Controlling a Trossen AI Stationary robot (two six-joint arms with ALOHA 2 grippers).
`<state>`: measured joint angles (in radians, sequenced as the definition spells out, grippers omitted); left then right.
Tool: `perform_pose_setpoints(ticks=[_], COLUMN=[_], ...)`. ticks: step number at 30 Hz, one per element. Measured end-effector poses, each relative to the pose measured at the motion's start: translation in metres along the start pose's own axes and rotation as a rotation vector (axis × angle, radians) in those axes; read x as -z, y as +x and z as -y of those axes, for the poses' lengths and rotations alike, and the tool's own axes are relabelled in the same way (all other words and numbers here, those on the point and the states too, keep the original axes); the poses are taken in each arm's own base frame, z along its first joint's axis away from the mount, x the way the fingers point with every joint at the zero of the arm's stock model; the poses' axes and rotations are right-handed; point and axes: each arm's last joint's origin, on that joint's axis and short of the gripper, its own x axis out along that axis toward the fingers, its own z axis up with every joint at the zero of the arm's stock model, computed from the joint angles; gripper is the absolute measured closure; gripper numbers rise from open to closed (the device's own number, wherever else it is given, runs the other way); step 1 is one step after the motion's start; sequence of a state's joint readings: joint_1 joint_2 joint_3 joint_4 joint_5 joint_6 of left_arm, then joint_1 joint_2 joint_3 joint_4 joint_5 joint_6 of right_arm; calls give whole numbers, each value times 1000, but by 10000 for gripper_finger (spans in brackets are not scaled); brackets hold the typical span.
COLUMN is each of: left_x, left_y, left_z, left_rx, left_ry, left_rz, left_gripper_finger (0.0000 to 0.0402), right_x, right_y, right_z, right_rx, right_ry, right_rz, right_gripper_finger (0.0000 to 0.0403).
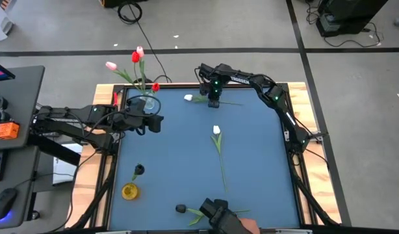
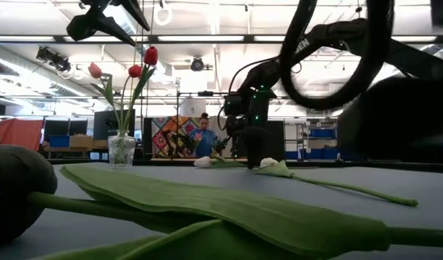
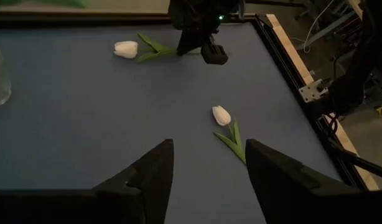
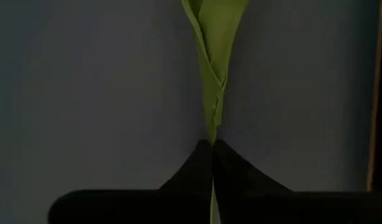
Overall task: Sort flowers into vase by color
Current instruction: Put the top white tulip into the yellow vase
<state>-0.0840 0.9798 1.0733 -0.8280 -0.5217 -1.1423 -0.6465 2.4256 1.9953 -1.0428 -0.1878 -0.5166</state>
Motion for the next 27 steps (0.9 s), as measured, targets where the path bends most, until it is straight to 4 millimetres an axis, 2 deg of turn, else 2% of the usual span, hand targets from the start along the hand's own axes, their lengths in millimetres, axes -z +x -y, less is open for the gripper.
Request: perform_pose_setpoints(ticks=[6, 13, 18, 20, 24, 27], left_x=[1, 9, 21, 25, 30, 32], left_y=[-1, -6, -17, -23, -28, -33], left_z=[1, 5, 8, 8, 12, 22], left_rx=[6, 41, 14, 25, 59, 130], left_ry=[56, 176, 307, 354, 381, 388], left_rz=[0, -26, 84, 108, 128, 172], left_gripper_finger=[198, 198, 201, 207, 219, 225], right_x=[0, -6, -14, -16, -21, -25], right_y=[-28, -110, -177, -197, -225, -237], right_z=[-2, -31, -81, -103, -156, -195], right_rx=[-54, -84, -68, -50, -5, 5], right_ry=[154, 262, 228, 205, 104, 48], right_rz=[94, 297, 498, 562, 660, 736], right_gripper_finger=[399, 401, 402, 402, 402, 402])
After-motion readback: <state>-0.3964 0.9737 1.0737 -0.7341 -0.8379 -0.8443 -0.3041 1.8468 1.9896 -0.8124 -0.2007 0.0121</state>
